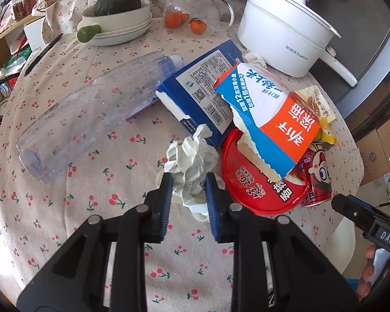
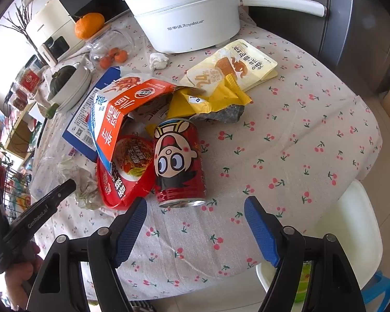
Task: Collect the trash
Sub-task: 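Move the left tool back to the table and grasp the crumpled tissue, then carry the tissue to the bin with the left tool while the right tool carries a red can, then release the tissue and the red can into the white bin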
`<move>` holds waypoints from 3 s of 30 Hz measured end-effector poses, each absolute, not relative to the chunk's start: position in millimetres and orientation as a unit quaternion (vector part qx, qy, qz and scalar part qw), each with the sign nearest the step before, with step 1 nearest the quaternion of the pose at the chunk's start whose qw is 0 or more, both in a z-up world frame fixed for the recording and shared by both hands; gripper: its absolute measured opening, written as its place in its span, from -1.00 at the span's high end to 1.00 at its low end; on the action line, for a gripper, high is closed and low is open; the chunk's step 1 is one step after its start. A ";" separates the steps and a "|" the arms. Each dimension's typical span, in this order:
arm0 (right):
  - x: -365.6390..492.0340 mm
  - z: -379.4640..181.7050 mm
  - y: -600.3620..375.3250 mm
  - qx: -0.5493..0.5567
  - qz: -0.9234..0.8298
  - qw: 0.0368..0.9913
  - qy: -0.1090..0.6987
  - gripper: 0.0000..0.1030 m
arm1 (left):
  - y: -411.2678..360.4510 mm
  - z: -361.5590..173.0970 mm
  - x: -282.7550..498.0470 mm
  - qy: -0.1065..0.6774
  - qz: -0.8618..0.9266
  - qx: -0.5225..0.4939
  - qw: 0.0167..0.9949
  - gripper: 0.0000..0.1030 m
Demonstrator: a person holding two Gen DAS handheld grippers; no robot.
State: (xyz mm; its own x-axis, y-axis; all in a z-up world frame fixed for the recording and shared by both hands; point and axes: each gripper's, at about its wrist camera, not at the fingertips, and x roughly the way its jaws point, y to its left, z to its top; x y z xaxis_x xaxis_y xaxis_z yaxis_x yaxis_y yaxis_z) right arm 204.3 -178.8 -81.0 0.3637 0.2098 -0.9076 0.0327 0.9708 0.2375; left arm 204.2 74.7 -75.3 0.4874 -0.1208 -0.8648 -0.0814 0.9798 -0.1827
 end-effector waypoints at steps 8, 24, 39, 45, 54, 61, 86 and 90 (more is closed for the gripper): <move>216.8 -94.6 -168.0 0.113 0.057 0.820 0.558 -0.53 | 81.1 -46.8 174.7 0.476 -0.045 -0.100 0.873 0.51; 226.7 -115.2 -175.9 0.182 0.078 0.816 0.543 -0.09 | 90.2 -26.6 145.8 0.455 -0.059 -0.095 0.884 0.51; 188.4 -39.4 -216.0 0.137 0.097 0.860 0.482 -0.05 | 57.2 -5.1 128.7 0.425 -0.102 -0.081 0.896 0.51; 164.9 -17.5 -244.9 0.126 0.089 0.872 0.465 -0.05 | 31.8 1.1 124.2 0.419 -0.132 -0.070 0.896 0.51; 125.1 1.3 -302.2 0.117 0.056 0.883 0.452 -0.05 | -25.2 6.9 117.8 0.412 -0.189 -0.048 0.890 0.51; 99.2 -7.5 -351.7 0.125 0.014 0.877 0.464 -0.05 | -86.2 -1.6 108.7 0.415 -0.238 -0.012 0.878 0.51; 64.6 -67.9 -423.7 0.129 -0.056 0.828 0.542 -0.06 | -214.2 -109.4 96.3 0.486 -0.284 0.124 0.817 0.30; 64.0 -71.6 -425.5 0.128 -0.059 0.824 0.548 -0.05 | -208.4 -102.2 96.6 0.486 -0.278 0.118 0.820 0.20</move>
